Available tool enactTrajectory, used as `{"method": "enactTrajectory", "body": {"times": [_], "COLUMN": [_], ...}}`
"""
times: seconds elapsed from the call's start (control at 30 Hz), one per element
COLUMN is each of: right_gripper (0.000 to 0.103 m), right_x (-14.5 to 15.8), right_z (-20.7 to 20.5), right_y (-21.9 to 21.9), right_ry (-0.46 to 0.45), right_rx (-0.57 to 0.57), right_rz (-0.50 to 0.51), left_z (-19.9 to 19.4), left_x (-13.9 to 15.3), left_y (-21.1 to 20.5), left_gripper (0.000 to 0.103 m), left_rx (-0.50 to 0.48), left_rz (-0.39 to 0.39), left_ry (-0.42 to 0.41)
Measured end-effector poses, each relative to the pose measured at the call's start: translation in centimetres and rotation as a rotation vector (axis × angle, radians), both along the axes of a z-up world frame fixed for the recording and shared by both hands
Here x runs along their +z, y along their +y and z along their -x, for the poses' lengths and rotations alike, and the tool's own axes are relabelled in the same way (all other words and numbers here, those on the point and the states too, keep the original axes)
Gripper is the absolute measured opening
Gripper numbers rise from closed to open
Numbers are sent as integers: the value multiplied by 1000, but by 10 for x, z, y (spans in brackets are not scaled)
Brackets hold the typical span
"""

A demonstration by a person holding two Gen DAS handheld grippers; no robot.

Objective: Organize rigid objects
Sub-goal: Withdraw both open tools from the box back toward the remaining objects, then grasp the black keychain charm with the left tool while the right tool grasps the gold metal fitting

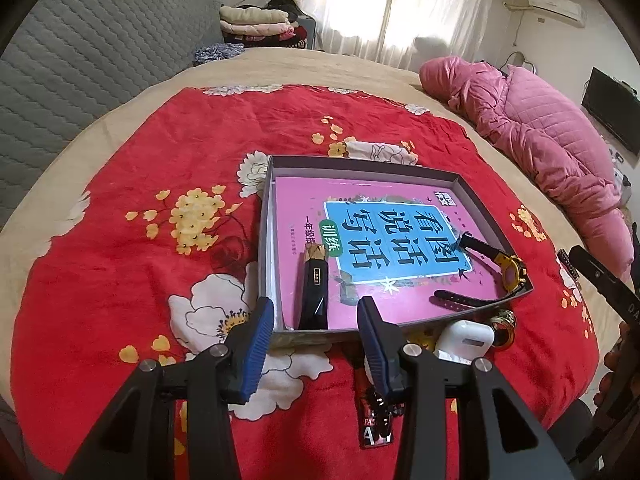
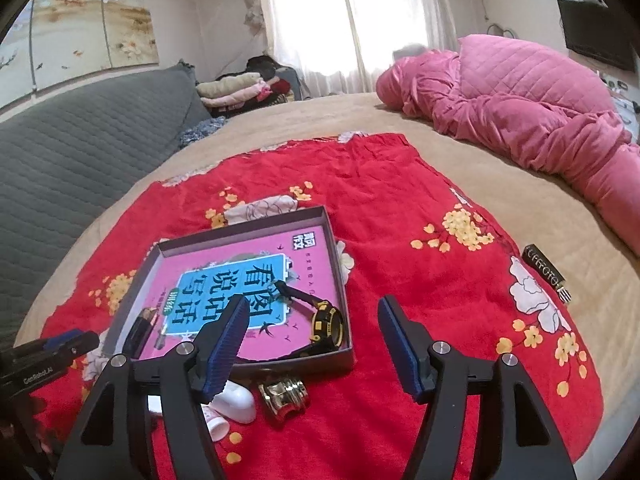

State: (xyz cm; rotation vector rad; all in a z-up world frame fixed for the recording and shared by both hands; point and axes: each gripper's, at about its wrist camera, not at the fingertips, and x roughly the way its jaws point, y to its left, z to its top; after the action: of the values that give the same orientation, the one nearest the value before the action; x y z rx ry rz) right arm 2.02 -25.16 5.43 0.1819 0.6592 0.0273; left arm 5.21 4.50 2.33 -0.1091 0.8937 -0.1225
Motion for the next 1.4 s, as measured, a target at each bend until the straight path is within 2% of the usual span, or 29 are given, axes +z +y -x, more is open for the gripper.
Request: {"method": "enactTrajectory", "body": {"times": [0.1, 0.57, 1.4], "right_gripper": [72, 73, 73], "right_x": [2, 6, -24], "right_z": [3, 15, 40], "right_y": [2, 1, 31], "right_ry": [-9, -28, 82], "right_rx": [12, 27, 168], "right_rz": [5, -2, 32], "left_z": [3, 17, 48], "left_x": [1, 6, -15], "left_y": [0, -9, -42], "left_gripper": [43, 43, 43], "left_rx": [-3, -32, -144], "left_rz": [-4, -26, -105], "left_ry": [-2, -4, 77]}}
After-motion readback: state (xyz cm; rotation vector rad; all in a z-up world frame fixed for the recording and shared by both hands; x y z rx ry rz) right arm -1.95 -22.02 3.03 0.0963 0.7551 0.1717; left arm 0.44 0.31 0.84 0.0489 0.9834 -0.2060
